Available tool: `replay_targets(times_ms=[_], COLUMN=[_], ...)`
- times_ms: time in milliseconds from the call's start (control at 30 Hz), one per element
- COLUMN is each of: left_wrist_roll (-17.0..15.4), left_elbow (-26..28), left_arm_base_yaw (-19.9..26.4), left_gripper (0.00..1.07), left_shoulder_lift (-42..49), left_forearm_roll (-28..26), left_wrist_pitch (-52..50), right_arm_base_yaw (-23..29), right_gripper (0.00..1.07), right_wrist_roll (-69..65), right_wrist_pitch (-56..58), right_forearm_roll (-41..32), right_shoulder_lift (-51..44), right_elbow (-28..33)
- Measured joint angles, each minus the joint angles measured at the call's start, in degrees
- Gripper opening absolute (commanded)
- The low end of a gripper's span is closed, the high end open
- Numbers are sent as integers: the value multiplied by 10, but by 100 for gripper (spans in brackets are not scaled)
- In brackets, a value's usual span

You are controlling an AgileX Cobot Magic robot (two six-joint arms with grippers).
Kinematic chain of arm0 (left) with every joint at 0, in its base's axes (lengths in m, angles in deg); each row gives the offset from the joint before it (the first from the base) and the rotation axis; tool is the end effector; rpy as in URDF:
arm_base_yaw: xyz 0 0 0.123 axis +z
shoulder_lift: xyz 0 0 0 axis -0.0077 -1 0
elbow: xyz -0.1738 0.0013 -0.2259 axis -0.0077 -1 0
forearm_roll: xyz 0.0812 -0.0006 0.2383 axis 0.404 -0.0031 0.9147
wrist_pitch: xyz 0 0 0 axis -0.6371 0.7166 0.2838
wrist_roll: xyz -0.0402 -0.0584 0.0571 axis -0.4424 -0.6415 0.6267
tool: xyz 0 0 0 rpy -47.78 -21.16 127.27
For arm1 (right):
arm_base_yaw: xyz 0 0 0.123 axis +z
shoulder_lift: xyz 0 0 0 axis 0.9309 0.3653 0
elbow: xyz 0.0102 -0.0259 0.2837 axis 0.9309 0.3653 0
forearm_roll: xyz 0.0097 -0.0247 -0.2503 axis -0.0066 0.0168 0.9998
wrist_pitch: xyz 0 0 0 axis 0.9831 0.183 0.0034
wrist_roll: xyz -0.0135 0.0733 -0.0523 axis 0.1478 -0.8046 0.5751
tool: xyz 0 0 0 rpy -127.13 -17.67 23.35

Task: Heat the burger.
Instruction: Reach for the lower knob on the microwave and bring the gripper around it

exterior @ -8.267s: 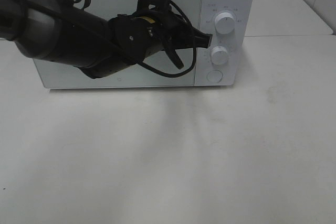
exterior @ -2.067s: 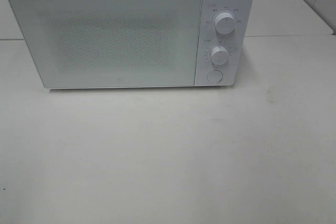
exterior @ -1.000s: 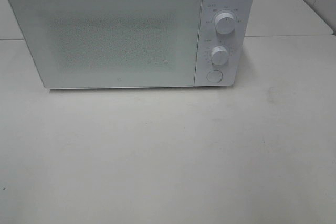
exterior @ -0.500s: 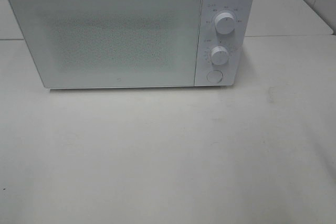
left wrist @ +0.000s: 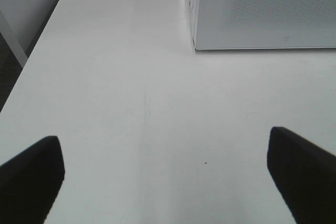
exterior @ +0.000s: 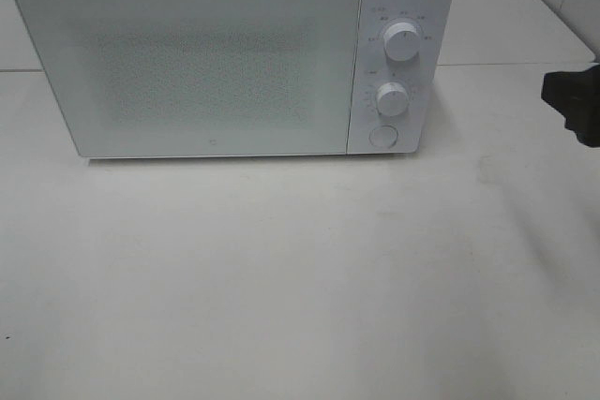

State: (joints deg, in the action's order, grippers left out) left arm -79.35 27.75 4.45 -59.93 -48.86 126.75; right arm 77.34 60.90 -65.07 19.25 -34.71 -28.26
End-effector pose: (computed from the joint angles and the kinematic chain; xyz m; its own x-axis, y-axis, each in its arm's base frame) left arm -0.0049 -0.0062 0.2787 -0.4383 0.0094 -0.8988 0.0051 1.0000 0.0080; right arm 0.1810 0.0300 0.2554 -0.2856 -0.0565 -0.9567 -0.1778 0.9841 -0.0050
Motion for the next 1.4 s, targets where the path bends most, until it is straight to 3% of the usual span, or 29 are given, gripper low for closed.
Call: replay_targets(times_ms=[200, 633, 800, 900, 967, 1000, 1067, 1233, 1400], left_wrist_roll=[0, 0, 0, 0, 0, 0, 0, 0, 0], left_elbow=[0, 0, 0, 0, 0, 0, 0, 0, 0], left_arm_base_yaw=[0, 0, 0, 0, 0, 0, 0, 0, 0], left_gripper=[100, 100, 100, 100, 100, 100, 100, 100, 100], left_shoulder_lift=[0, 0, 0, 0, 0, 0, 0, 0, 0], left_forearm_roll=[0, 0, 0, 0, 0, 0, 0, 0, 0], left_wrist_pitch=[0, 0, 0, 0, 0, 0, 0, 0, 0], right_arm_base_yaw=[0, 7, 89, 105, 158, 158, 195, 236, 263], right_gripper=[75, 75, 75, 75, 75, 75, 75, 75, 75], right_wrist_roll=[0, 0, 88, 111, 168, 168, 193, 201, 201], right_wrist_pitch=[-155, -325, -396, -408, -445, -445, -473, -528, -562], right_forearm_roll=[0, -26, -147, -173, -277, -277, -356, -411, -420], right_shoulder_lift=[89, 198, 260, 271, 312, 312, 338, 380, 410], right_elbow=[0, 0, 0, -1, -1, -1, -1, -1, -1])
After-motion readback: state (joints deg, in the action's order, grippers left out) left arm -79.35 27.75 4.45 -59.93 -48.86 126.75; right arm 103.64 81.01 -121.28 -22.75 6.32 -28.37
